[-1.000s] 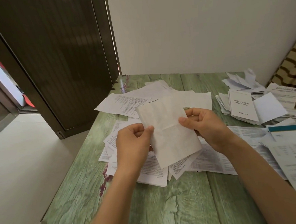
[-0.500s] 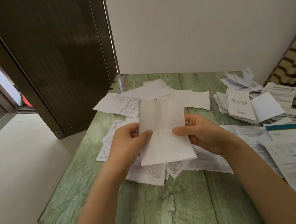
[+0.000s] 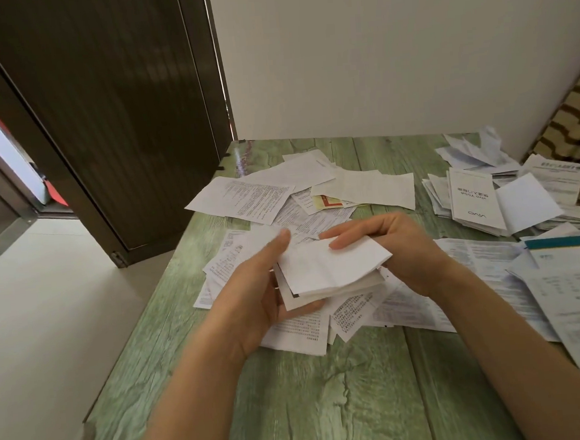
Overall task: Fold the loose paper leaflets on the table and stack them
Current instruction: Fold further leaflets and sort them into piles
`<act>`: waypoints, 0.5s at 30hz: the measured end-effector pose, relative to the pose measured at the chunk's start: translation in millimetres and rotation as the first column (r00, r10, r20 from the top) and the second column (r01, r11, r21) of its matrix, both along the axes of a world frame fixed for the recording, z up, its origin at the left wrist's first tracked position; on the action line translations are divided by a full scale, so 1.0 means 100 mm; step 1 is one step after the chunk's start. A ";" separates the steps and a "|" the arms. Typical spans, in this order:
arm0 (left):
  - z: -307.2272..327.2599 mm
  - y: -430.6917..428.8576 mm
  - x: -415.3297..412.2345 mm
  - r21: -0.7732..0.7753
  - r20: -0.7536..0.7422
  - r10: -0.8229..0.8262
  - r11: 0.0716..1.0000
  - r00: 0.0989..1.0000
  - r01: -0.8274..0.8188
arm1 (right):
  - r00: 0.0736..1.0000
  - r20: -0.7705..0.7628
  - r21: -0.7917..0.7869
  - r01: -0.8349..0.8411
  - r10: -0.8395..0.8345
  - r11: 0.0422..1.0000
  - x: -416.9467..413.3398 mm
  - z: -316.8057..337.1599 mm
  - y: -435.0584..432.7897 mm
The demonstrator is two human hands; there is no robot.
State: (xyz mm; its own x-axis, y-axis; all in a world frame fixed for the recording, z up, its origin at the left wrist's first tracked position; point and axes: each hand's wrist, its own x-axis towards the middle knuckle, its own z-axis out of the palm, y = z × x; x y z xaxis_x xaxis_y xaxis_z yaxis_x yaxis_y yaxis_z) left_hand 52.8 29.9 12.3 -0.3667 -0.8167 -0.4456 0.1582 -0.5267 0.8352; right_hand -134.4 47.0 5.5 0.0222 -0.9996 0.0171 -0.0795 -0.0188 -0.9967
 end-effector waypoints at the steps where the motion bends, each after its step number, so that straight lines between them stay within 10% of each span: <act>1: -0.02 0.02 -0.02 -0.020 0.027 -0.011 1.000 1.000 0.011 | 1.000 -0.009 -0.017 0.000 0.000 1.000 0.01 0.00 0.00; 15: -0.10 -0.01 -0.01 -0.256 0.192 0.158 0.961 0.969 -0.106 | 0.993 0.085 0.128 -0.095 0.085 0.987 0.00 0.01 -0.02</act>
